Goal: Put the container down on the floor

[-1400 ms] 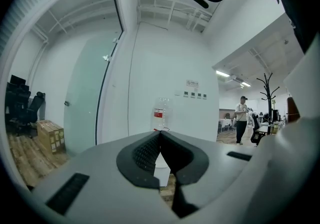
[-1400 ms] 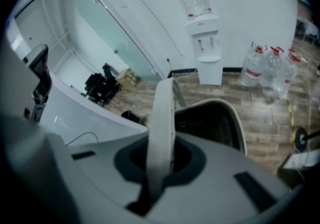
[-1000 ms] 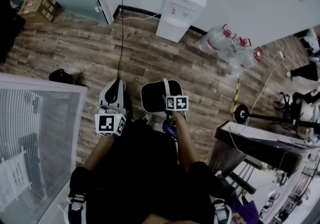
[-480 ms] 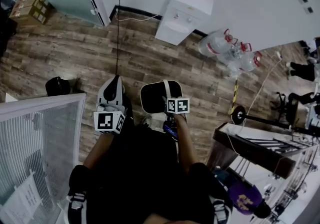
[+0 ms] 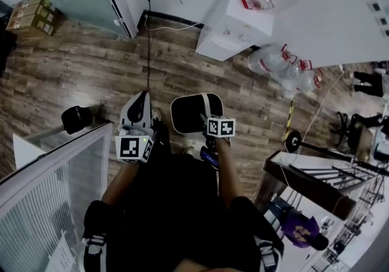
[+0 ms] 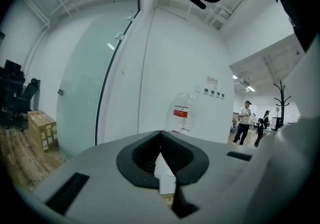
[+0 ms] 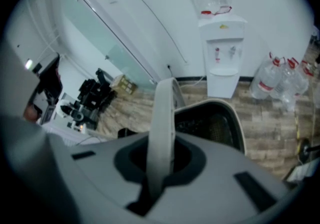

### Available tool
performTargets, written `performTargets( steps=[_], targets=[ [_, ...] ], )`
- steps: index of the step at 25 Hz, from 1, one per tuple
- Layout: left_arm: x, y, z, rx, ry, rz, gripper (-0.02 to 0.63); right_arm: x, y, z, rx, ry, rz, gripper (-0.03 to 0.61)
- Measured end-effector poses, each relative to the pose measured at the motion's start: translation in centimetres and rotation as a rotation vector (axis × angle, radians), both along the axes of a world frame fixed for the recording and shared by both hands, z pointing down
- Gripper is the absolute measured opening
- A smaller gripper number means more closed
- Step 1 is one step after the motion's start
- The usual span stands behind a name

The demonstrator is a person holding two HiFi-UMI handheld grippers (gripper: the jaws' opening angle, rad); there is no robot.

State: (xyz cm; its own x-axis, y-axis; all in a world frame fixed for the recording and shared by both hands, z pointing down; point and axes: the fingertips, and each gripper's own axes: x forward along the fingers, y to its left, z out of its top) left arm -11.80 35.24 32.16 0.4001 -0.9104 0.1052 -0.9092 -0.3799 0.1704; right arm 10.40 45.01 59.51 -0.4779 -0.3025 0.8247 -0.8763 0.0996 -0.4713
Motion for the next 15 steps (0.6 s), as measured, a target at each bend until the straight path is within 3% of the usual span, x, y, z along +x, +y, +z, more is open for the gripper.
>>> performTargets(
  steps=[7,15],
  targets=[
    [-3.4,-5.4,1.1,-0.043,0.019,0.05,0.029,-4.8,-7.4,-0.4,0.0,0.009,0.009,0.034],
    [-6.2,-9.1,1.8,-0.041,0.014,0.036,0.028,-8.3,-14.5,-1.0,0.021,0.005,-0.001,0.034]
  ],
)
